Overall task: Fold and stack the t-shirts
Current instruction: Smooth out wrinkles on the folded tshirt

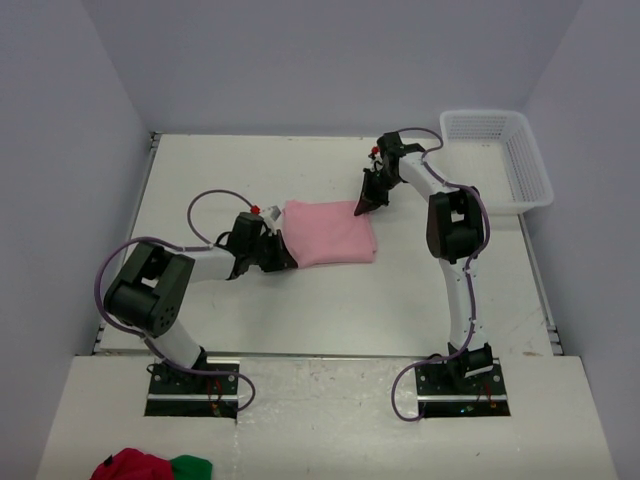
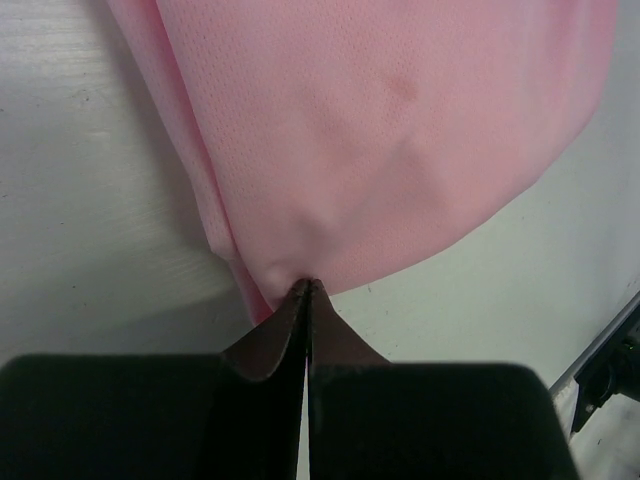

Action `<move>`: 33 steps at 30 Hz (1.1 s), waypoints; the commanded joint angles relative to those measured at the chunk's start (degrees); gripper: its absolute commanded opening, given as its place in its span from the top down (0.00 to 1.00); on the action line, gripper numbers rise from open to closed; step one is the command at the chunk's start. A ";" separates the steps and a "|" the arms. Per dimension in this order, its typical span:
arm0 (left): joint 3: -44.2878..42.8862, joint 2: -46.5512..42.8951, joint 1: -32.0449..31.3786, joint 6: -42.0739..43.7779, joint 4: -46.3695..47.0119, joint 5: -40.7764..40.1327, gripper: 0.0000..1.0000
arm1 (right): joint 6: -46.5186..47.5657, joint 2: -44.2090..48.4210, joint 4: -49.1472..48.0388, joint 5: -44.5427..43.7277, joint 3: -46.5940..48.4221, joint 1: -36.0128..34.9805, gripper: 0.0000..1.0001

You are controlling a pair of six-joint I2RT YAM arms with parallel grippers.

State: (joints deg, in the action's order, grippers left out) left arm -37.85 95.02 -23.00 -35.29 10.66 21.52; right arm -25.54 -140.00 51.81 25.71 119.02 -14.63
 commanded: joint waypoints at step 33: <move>-18.66 -13.74 4.01 4.09 -23.60 1.04 0.25 | 3.66 37.94 -6.96 5.04 -17.75 -0.92 0.59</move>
State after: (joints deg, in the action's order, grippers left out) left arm -53.84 77.43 -22.55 -31.75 -12.47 13.26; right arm -22.33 -110.69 46.63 28.36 105.86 -15.03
